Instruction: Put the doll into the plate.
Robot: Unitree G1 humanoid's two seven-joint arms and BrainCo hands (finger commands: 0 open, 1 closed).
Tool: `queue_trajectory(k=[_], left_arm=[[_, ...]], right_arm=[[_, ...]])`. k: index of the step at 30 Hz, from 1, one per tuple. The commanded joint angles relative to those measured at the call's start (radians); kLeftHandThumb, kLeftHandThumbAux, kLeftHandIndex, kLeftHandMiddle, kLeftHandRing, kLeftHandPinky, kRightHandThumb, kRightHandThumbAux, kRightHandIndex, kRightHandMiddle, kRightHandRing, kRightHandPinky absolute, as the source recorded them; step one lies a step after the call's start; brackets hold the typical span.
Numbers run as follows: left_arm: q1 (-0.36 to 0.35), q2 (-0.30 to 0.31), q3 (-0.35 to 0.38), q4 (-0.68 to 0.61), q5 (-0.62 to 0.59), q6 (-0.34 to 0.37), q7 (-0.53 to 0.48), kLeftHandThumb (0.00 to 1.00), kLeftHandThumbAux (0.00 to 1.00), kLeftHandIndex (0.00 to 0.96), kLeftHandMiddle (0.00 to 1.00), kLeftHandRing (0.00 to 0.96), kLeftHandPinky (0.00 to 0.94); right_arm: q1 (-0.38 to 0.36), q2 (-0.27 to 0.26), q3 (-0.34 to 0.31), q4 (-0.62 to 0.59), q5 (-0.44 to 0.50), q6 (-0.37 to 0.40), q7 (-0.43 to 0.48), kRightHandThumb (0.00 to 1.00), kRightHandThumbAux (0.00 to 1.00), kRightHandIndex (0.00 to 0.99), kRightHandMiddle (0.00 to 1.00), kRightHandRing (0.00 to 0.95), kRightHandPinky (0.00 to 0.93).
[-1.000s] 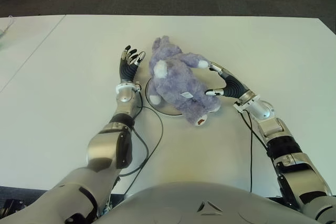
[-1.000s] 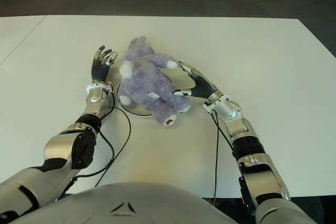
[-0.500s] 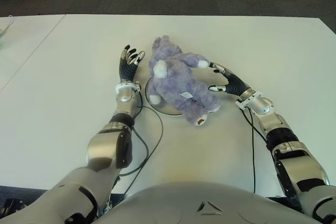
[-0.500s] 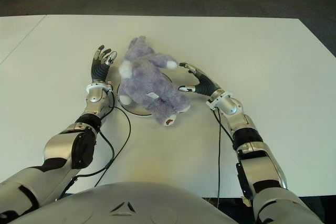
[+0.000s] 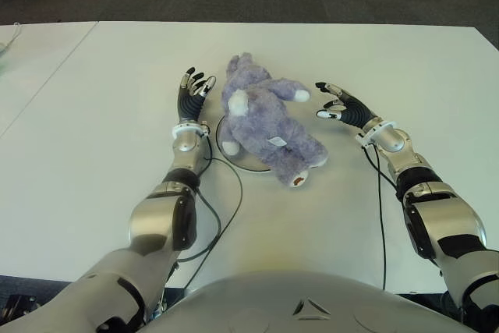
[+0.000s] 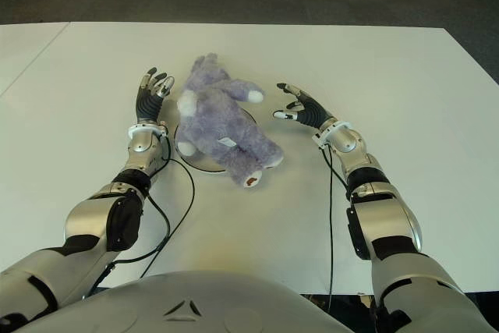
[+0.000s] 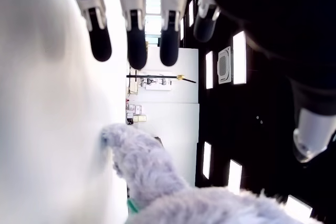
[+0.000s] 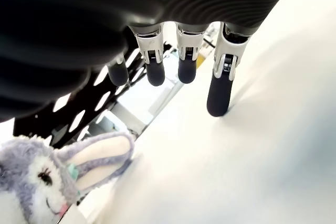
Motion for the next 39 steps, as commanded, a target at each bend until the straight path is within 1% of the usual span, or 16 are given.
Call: queue_trajectory(k=[1, 4, 8, 11, 13, 16, 19, 21, 24, 29, 31, 32, 34, 39], left_arm=[[0.199, -0.046, 0.002, 0.135, -0.004, 0.119, 0.0, 0.0, 0.553, 0.116, 0.201, 0.21, 0.213], [0.199, -0.042, -0.005, 0.136, 0.004, 0.133, 0.01, 0.0, 0.549, 0.108, 0.202, 0.21, 0.205], [0.2, -0.04, -0.011, 0.136, 0.01, 0.127, 0.011, 0.0, 0.546, 0.103, 0.202, 0.21, 0.205], [0.203, -0.041, -0.011, 0.135, 0.01, 0.117, 0.01, 0.0, 0.547, 0.102, 0.2, 0.208, 0.202], [0.204, -0.041, -0.012, 0.135, 0.012, 0.114, 0.012, 0.0, 0.549, 0.102, 0.197, 0.205, 0.199], [0.204, -0.043, -0.011, 0.133, 0.008, 0.113, 0.007, 0.0, 0.549, 0.093, 0.191, 0.198, 0.186], [0.203, -0.043, -0.01, 0.133, 0.007, 0.118, 0.006, 0.0, 0.548, 0.088, 0.189, 0.195, 0.185], [0.202, -0.043, -0.008, 0.134, 0.005, 0.121, 0.003, 0.0, 0.545, 0.084, 0.184, 0.191, 0.183], [0.202, -0.047, 0.0, 0.133, -0.004, 0.115, -0.005, 0.0, 0.544, 0.088, 0.174, 0.181, 0.182], [0.201, -0.047, 0.008, 0.132, -0.014, 0.113, -0.011, 0.0, 0.544, 0.098, 0.183, 0.189, 0.203], [0.202, -0.049, 0.008, 0.132, -0.014, 0.114, -0.012, 0.0, 0.54, 0.097, 0.189, 0.196, 0.202], [0.202, -0.049, 0.008, 0.132, -0.014, 0.115, -0.012, 0.0, 0.539, 0.096, 0.189, 0.196, 0.201], [0.201, -0.05, 0.004, 0.132, -0.009, 0.117, -0.005, 0.0, 0.536, 0.099, 0.195, 0.201, 0.205], [0.2, -0.049, -0.013, 0.132, 0.008, 0.123, 0.016, 0.0, 0.533, 0.102, 0.198, 0.201, 0.193]], right_arm=[[0.014, -0.01, 0.002, 0.105, -0.028, 0.094, -0.009, 0.0, 0.427, 0.057, 0.055, 0.018, 0.0], [0.01, -0.004, 0.004, 0.123, -0.031, 0.121, -0.014, 0.0, 0.468, 0.067, 0.059, 0.02, 0.0], [0.007, 0.013, 0.01, 0.137, -0.038, 0.143, -0.033, 0.0, 0.502, 0.069, 0.058, 0.019, 0.0], [0.008, 0.056, 0.019, 0.153, -0.047, 0.198, -0.07, 0.0, 0.54, 0.067, 0.053, 0.014, 0.0], [0.009, 0.076, 0.023, 0.16, -0.051, 0.232, -0.091, 0.0, 0.56, 0.064, 0.051, 0.012, 0.0], [0.013, 0.122, 0.035, 0.177, -0.067, 0.319, -0.158, 0.0, 0.579, 0.062, 0.052, 0.014, 0.0], [0.015, 0.141, 0.039, 0.182, -0.071, 0.354, -0.192, 0.0, 0.592, 0.063, 0.053, 0.017, 0.0], [0.017, 0.157, 0.039, 0.186, -0.073, 0.39, -0.226, 0.0, 0.617, 0.068, 0.056, 0.024, 0.006], [0.03, 0.191, 0.051, 0.194, -0.091, 0.446, -0.312, 0.0, 0.648, 0.074, 0.059, 0.035, 0.029], [0.038, 0.223, 0.054, 0.197, -0.1, 0.493, -0.384, 0.0, 0.678, 0.076, 0.063, 0.044, 0.049], [0.041, 0.237, 0.047, 0.2, -0.096, 0.511, -0.407, 0.0, 0.728, 0.075, 0.069, 0.053, 0.074], [0.042, 0.243, 0.043, 0.201, -0.093, 0.516, -0.42, 0.0, 0.737, 0.075, 0.07, 0.055, 0.079], [0.043, 0.248, 0.038, 0.201, -0.093, 0.516, -0.439, 0.0, 0.773, 0.075, 0.073, 0.064, 0.095], [0.053, 0.255, 0.035, 0.199, -0.097, 0.504, -0.484, 0.0, 0.813, 0.069, 0.073, 0.073, 0.104]])
